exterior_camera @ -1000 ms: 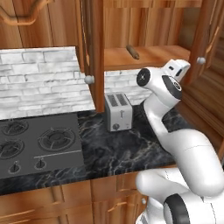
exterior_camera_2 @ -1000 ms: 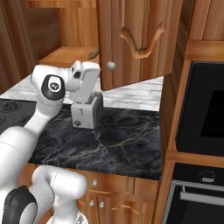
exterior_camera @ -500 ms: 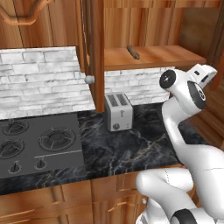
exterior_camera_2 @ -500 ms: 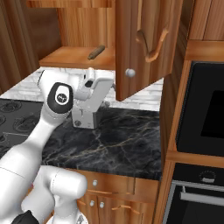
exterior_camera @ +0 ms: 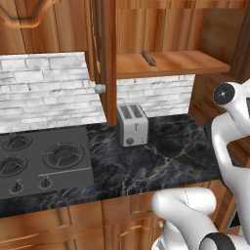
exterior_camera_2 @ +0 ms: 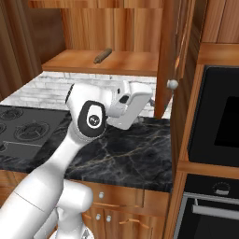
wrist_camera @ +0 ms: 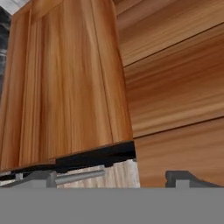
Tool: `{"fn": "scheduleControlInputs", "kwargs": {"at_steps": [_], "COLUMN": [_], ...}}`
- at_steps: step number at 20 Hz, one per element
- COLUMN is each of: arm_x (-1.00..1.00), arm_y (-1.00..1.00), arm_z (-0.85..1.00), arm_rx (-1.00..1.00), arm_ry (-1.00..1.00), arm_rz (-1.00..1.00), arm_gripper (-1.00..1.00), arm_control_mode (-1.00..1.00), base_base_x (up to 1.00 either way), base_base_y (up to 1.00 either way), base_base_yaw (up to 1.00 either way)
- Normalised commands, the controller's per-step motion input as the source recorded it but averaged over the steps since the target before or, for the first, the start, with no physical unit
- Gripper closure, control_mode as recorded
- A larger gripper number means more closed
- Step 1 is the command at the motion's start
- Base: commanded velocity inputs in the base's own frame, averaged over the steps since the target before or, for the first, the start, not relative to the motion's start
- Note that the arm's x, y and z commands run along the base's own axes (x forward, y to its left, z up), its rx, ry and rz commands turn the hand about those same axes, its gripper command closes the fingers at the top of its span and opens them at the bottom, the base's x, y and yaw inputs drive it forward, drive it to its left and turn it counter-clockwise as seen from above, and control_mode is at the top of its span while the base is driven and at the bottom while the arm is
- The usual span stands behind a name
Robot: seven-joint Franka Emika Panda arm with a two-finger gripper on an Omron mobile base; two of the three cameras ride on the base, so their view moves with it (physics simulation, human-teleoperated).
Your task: Open the cabinet, retrieve the rolling pin, and place it next to the meat on the cutting board to prepare for tenderizing.
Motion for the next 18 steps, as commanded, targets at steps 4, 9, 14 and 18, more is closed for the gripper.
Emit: {"fn": "scheduleControlInputs", "kwargs": {"at_steps": [4, 9, 14, 18], "arm_x": [0.00, -0.10, -0.32, -0.26], "arm_y": [-0.74, -0.12, 0.72, 0.69], "arm_z": [0.00, 0.00, -0.01, 0.00], "arm_rx": [0.00, 0.00, -0.02, 0.00], "arm_ry": [-0.03, -0.05, -0.14, -0.20], "arm_rz": [0.00, 0.01, 0.07, 0.05], "arm_gripper": [-1.00, -1.00, -1.00, -1.00], "arm_control_mode": [-1.00, -1.00, -1.00, -1.00], "base_base_x": [0.00, 0.00, 0.00, 0.00], "base_base_y": [0.00, 0.00, 0.00, 0.00], "base_base_yaw": [0.00, 0.00, 0.00, 0.00]}}
